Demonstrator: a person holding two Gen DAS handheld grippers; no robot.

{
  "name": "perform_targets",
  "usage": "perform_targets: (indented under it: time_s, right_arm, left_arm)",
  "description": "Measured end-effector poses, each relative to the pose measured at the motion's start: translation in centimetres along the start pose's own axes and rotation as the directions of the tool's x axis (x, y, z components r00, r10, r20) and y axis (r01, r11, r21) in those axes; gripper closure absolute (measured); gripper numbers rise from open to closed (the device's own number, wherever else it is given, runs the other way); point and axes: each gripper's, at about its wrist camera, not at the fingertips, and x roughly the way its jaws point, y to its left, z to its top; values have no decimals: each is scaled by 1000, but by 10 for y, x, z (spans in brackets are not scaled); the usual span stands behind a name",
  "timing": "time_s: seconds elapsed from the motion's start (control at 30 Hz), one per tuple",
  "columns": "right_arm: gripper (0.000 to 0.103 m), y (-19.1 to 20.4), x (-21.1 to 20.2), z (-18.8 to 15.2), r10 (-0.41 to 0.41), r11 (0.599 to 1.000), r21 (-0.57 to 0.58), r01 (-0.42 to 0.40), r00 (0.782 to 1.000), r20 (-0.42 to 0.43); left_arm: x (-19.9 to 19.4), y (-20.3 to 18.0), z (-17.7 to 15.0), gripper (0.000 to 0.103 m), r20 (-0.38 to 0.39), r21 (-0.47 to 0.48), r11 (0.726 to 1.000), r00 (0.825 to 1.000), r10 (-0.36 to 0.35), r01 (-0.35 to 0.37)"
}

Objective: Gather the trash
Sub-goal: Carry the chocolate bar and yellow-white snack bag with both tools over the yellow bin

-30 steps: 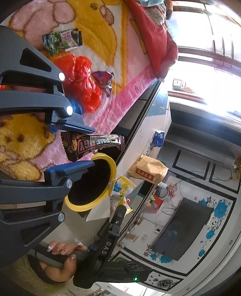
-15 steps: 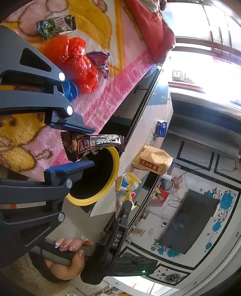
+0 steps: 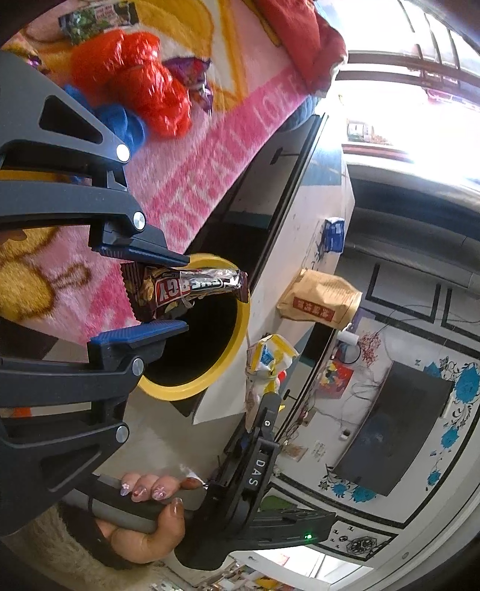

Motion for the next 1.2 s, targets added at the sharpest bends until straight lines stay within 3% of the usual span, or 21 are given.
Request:
perform_targets:
  time_s: [0.4, 0.77, 1.2]
  right_arm:
    - [76, -32, 3, 2, -59, 996, 68, 59, 998, 2]
    - [76, -38, 8, 5, -108, 993, 49, 107, 994, 12]
    - [75, -73, 35, 7, -171, 981, 87, 173, 985, -38]
  left_arm:
    - [35, -19, 2, 75, -30, 32, 999, 1000, -5, 6]
    - [68, -27, -5, 75, -63, 37, 999, 998, -16, 18]
    - [114, -38, -13, 74, -141, 37, 999, 990, -22, 27]
